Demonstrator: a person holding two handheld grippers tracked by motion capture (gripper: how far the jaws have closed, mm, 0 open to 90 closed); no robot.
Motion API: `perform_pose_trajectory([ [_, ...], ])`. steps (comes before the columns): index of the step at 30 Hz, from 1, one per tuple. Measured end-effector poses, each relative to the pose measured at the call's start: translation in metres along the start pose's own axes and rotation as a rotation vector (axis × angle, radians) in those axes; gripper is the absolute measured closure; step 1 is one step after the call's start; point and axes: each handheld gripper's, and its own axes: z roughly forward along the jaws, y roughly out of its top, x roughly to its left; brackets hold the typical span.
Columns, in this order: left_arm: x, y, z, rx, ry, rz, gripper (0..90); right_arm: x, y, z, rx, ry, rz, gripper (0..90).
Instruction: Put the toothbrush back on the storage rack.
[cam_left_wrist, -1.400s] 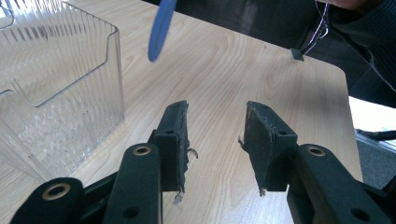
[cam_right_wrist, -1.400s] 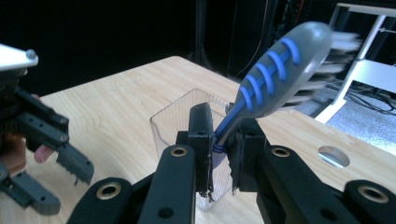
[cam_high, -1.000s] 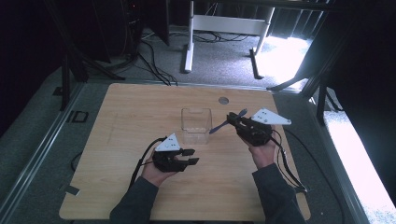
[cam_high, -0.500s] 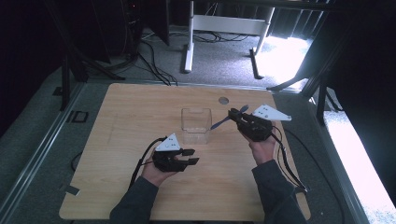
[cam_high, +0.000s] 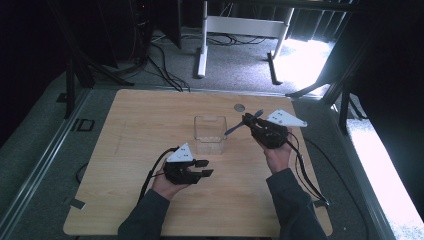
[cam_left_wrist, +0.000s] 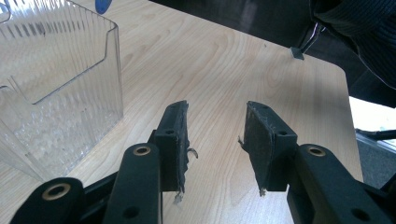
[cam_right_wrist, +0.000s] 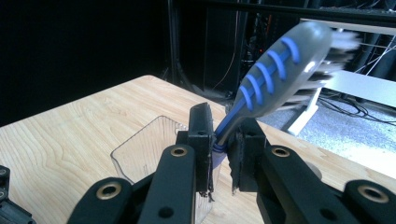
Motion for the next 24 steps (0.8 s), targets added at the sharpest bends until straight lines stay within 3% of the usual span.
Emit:
perform_pose_trajectory([
  [24,0.001,0.000,0.000,-0.002,0.001,0.000,59.8,0.014,-0.013,0.025,0.058,0.048,-0.063,80.2],
])
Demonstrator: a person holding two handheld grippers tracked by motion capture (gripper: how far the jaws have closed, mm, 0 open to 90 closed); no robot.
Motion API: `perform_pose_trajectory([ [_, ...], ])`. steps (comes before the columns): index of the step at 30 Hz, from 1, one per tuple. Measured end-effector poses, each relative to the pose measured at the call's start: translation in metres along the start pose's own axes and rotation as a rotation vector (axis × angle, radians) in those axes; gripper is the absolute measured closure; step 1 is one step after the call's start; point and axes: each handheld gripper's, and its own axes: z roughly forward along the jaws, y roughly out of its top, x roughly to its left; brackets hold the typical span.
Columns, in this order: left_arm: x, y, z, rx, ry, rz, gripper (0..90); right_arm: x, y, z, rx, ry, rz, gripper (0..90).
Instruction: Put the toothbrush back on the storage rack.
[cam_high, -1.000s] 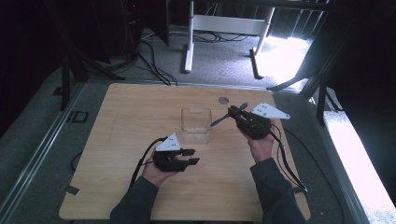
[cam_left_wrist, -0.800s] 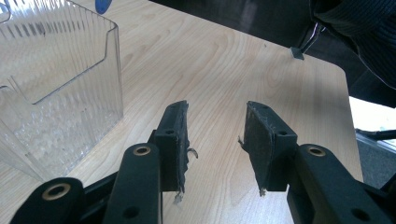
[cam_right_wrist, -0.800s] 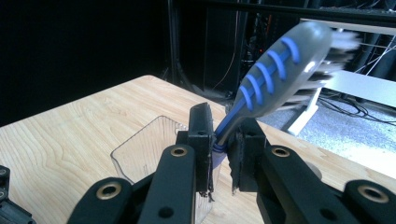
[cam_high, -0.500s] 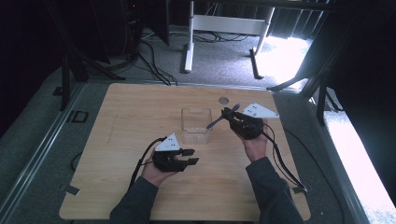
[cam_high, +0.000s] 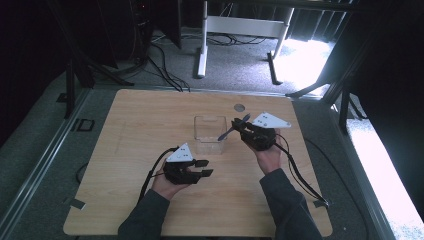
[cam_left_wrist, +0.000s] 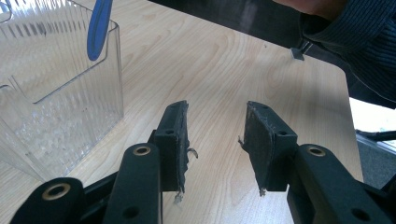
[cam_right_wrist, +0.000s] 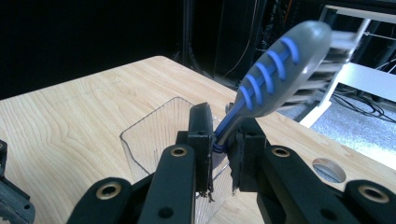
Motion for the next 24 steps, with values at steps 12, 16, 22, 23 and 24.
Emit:
perform_pose_trajectory([
  [12,0.000,0.000,0.001,0.001,-0.003,-0.002,59.8,0.002,-0.006,0.017,0.091,0.061,0.014,47.1],
  [16,0.000,0.000,0.000,-0.001,-0.002,-0.003,59.8,0.003,-0.008,0.019,0.094,0.085,0.017,36.2],
  [22,0.001,0.000,0.000,-0.001,-0.002,-0.002,59.8,0.002,-0.007,0.017,0.107,0.089,0.014,37.4],
  [23,0.001,0.000,0.000,-0.001,-0.002,-0.002,59.8,0.001,-0.006,0.016,0.108,0.094,0.016,37.6],
  [24,0.001,0.000,0.000,-0.001,-0.002,-0.002,59.7,0.001,-0.006,0.016,0.108,0.094,0.016,37.6],
])
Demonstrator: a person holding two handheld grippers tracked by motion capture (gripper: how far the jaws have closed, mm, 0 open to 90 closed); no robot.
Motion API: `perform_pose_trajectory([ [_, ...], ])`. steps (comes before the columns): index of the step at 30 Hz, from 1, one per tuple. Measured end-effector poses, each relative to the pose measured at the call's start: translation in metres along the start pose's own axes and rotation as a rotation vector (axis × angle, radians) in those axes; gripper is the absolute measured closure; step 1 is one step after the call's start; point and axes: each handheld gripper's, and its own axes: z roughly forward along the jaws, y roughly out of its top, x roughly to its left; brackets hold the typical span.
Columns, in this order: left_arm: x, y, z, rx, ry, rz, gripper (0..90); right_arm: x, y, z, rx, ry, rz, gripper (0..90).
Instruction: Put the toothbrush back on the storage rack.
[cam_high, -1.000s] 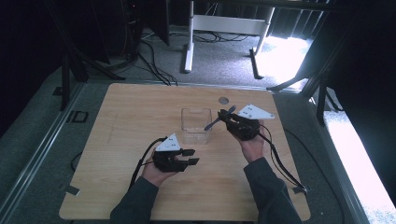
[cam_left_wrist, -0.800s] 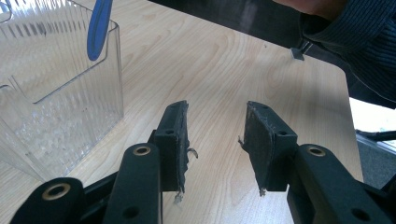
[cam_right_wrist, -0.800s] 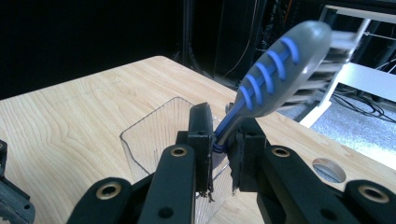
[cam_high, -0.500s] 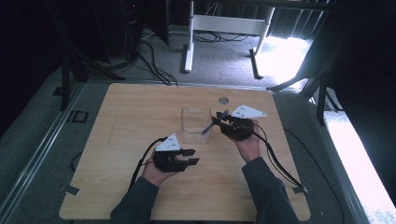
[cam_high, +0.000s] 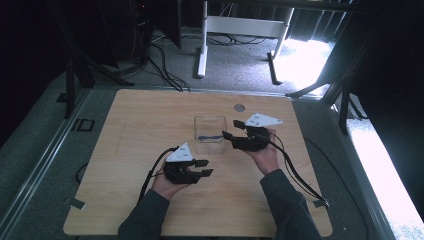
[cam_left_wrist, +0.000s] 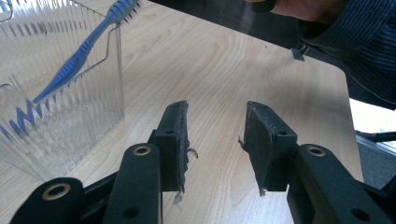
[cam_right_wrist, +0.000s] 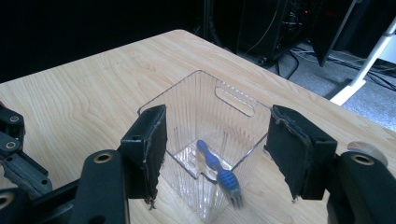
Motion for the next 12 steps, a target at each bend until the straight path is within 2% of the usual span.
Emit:
perform_pose_trajectory([
  [12,0.0012,-0.0001,-0.0010,0.001,0.006,0.000,59.4,-0.0022,-0.0025,-0.0036,0.004,-0.010,0.009,37.4],
])
